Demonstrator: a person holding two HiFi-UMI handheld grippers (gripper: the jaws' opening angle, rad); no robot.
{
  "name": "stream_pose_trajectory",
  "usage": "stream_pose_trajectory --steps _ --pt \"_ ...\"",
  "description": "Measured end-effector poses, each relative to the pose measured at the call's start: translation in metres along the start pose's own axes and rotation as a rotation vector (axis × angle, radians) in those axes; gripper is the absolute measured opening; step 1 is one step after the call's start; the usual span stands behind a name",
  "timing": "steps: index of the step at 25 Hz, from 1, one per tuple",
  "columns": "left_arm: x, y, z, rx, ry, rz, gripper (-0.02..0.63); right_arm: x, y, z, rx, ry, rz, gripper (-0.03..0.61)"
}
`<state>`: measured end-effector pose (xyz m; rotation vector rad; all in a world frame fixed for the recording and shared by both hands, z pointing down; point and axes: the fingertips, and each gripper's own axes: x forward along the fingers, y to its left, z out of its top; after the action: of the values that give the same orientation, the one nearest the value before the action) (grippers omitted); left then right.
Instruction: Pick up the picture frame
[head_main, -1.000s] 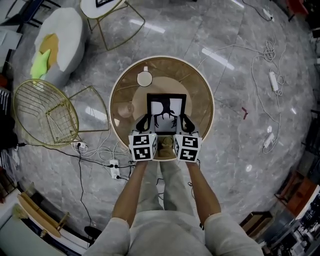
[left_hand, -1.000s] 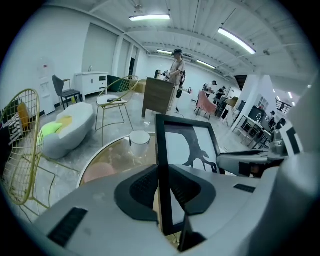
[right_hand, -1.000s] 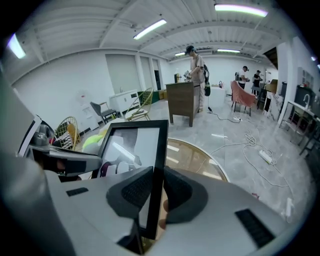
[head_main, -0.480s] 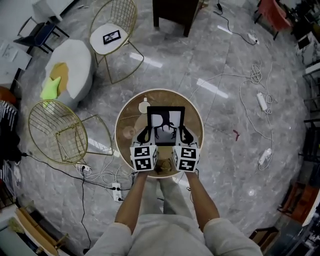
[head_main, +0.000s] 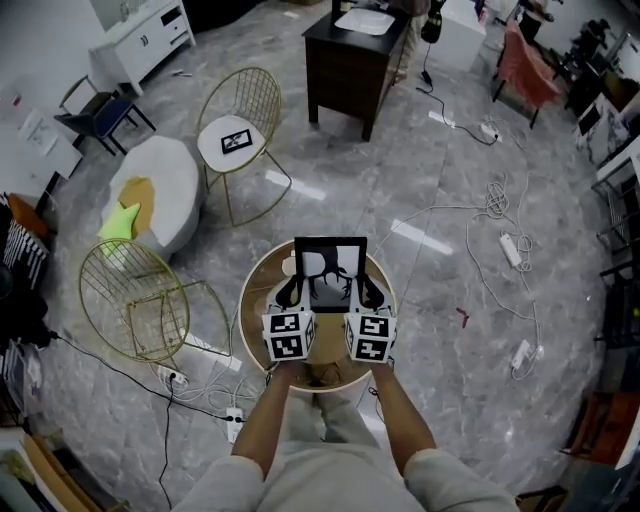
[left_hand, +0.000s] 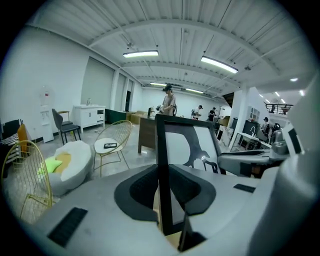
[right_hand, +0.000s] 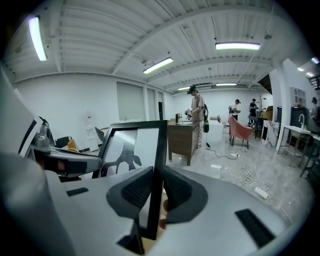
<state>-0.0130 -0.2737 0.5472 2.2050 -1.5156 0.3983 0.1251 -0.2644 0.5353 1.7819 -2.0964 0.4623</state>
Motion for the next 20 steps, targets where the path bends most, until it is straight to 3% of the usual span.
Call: stream_pose_trajectory --steps 20 --pt "-0.037 -0.021 0.135 0.100 -0.196 -0.003 0.067 -0.041 -0.005 0.132 -0.034 -0.227 -0.008 0.069"
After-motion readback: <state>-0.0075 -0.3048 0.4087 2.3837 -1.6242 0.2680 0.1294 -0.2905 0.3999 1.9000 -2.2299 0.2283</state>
